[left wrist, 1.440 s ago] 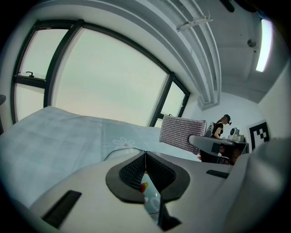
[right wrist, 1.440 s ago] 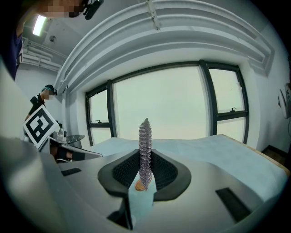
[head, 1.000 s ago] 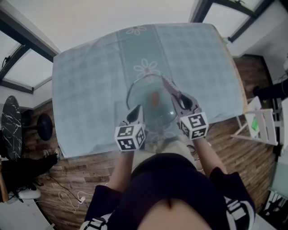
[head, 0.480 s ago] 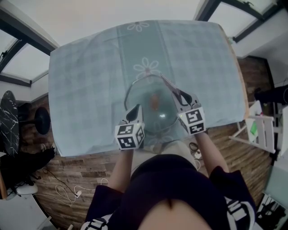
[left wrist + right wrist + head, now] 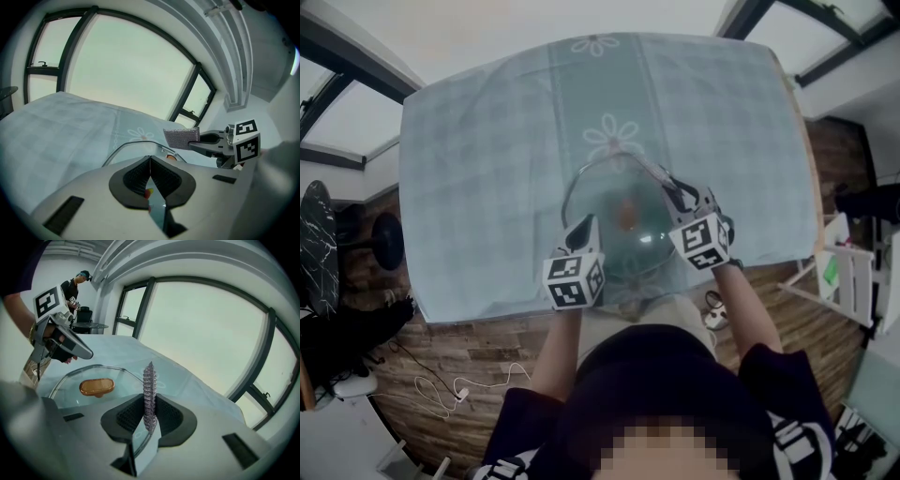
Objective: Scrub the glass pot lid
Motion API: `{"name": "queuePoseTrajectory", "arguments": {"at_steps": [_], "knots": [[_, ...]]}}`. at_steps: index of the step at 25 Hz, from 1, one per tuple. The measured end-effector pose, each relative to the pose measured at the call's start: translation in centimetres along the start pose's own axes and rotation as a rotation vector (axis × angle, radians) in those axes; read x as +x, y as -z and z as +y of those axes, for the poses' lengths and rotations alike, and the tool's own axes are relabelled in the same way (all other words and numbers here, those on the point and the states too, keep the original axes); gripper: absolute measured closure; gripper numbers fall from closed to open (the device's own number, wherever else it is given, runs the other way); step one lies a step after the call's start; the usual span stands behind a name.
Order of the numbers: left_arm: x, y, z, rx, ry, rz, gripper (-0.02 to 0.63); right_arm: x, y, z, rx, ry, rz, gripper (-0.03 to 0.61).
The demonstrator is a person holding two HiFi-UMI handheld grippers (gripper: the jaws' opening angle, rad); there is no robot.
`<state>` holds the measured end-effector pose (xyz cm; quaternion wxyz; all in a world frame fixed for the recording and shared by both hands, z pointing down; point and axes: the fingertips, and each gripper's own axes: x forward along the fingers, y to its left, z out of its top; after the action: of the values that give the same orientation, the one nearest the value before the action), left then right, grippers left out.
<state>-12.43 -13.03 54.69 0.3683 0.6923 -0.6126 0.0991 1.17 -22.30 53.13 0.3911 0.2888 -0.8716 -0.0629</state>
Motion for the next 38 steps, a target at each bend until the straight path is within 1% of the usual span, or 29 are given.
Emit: {"name": "queuePoseTrajectory", "arguments": {"at_steps": [4, 8, 13, 22, 25, 28, 32, 38], "knots": [[0.2, 0.2, 0.0, -0.007, 0.0, 0.005, 0.611, 0.7, 0.9, 0.5, -0.065, -0.021, 0.036, 0.5], [0.2, 0.4, 0.0, -0.006, 0.0, 0.009, 0.612, 1.2, 1.3, 0.9, -0.094, -0.033, 0.045, 0.501], [0.3, 0.7, 0.0, -0.006, 0.0, 0.015, 0.611, 1.7, 2.1, 2.3, -0.138, -0.094, 0.072, 0.501], [-0.2, 0.7, 0.2, -0.013, -0.002, 0.01, 0.612, 2.2, 3.6, 4.1, -0.185, -0.157, 0.117, 0.5], [-0.6, 0.8, 0.5, -0.019, -0.01, 0.009, 0.612, 2.5, 3.9, 4.7, -0.184, -0.174, 0.127, 0.502], [-0.9, 1.0, 0.9, -0.027, -0.015, 0.009, 0.612, 2.8, 4.0, 5.2, -0.19, -0.182, 0.133, 0.502], [-1.4, 1.4, 1.2, -0.032, -0.017, 0.014, 0.612, 2.8, 4.4, 5.7, -0.233, -0.185, 0.152, 0.5], [-2.0, 1.9, 1.1, -0.032, -0.011, 0.016, 0.612, 2.3, 4.9, 6.2, -0.233, -0.178, 0.166, 0.5]]}}
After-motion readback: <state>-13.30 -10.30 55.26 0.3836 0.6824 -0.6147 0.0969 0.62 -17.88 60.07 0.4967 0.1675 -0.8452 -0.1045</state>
